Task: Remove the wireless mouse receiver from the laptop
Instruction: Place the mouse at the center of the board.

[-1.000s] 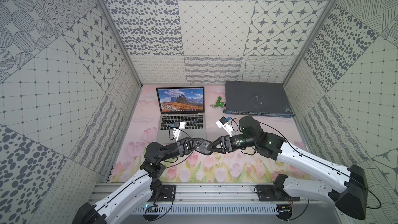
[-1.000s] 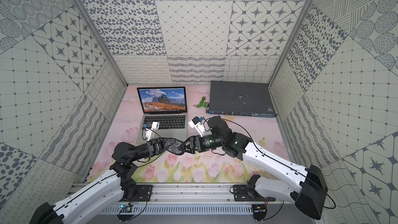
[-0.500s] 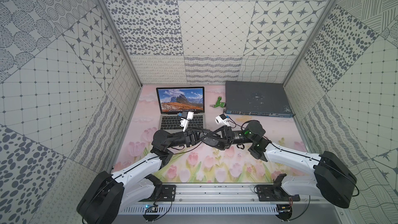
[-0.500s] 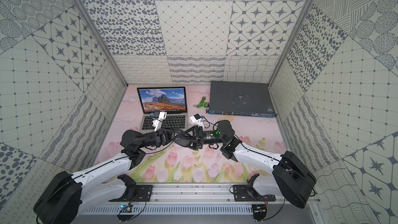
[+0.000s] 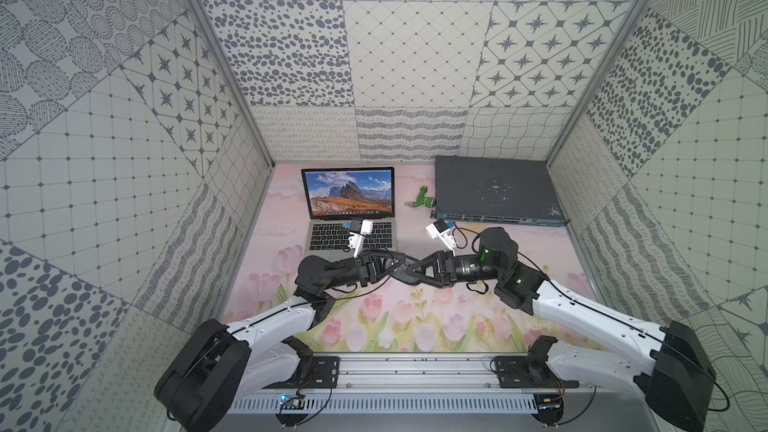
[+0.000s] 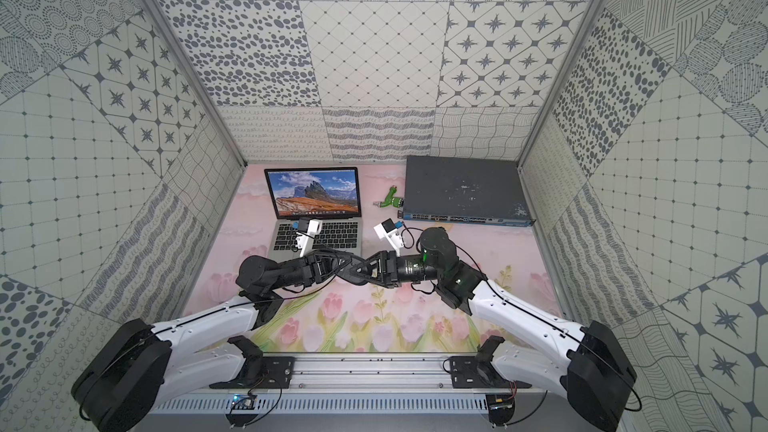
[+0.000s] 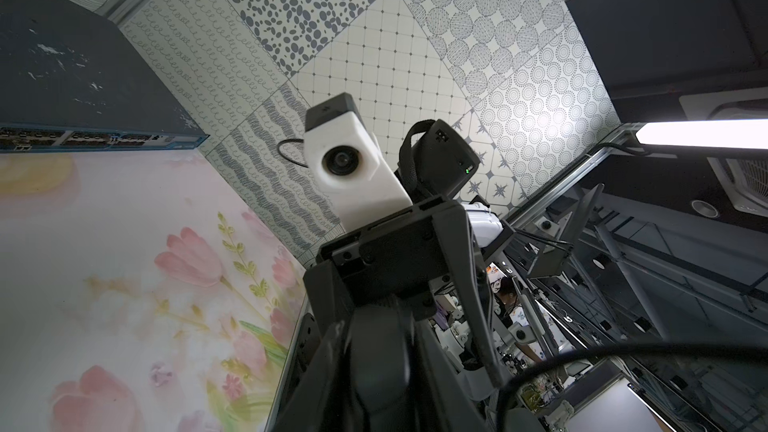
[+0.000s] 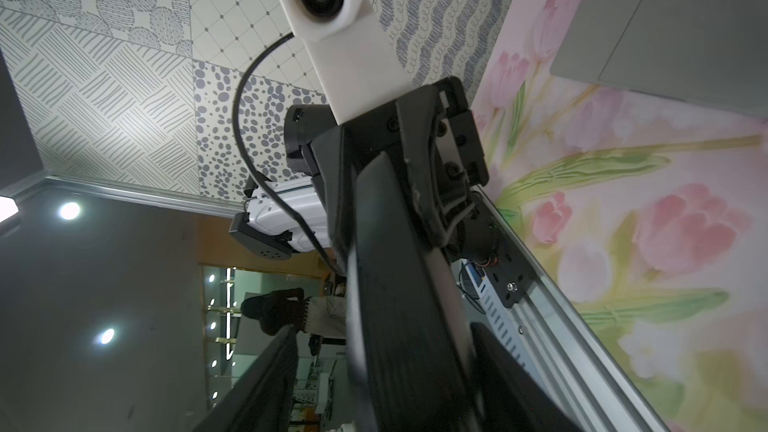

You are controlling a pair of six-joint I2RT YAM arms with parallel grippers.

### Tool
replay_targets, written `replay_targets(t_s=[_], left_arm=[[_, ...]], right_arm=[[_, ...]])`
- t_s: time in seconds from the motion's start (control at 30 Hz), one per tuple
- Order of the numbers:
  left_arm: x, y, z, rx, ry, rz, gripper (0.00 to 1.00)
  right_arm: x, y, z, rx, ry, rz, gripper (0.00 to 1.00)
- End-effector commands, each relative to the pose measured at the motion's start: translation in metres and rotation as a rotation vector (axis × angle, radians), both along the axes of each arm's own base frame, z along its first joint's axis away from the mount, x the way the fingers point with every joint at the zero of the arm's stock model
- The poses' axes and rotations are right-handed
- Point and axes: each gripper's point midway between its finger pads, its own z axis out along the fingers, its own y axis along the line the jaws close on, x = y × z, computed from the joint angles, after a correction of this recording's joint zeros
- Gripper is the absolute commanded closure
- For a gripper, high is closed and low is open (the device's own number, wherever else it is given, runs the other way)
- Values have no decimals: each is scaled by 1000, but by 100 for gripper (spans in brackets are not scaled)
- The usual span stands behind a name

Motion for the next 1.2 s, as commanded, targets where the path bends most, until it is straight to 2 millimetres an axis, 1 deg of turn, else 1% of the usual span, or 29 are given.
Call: replay_targets(t_s=[0.0, 0.27, 0.57, 0.73, 0.9, 0.97, 1.03, 1.07, 1.1, 1.13, 1.17], left_arm=[[-1, 2, 6, -23, -32, 9, 89], [-2, 0, 4, -18, -24, -4, 89], [-5, -3, -5, -2, -10, -23, 89], [-6, -4, -6, 0, -9, -25, 89], [-6, -5, -10, 8, -6, -33, 89], [-6, -5, -11, 11, -4, -31, 89], [-6, -6, -12, 11, -4, -31, 88], [-6, -5, -12, 12, -3, -31, 86], [-6, -5, -12, 12, -4, -31, 79], [-6, -5, -11, 11, -7, -30, 66], [-6, -5, -12, 11, -6, -29, 47]], right_arm=[[4, -6, 3, -53, -143, -24, 35], [9, -9, 1, -88, -200, -55, 45], [19, -3, 5, -94, -226, -71, 54], [19, 1, 3, -96, -217, -56, 61], [20, 2, 2, -99, -217, -55, 65], [21, 2, 2, -100, -218, -57, 68], [22, 3, 2, -102, -220, -62, 74], [23, 3, 1, -104, -220, -64, 75], [23, 3, 1, -105, -222, -65, 75], [24, 2, 0, -110, -222, -66, 75], [24, 2, -1, -116, -226, -66, 76]])
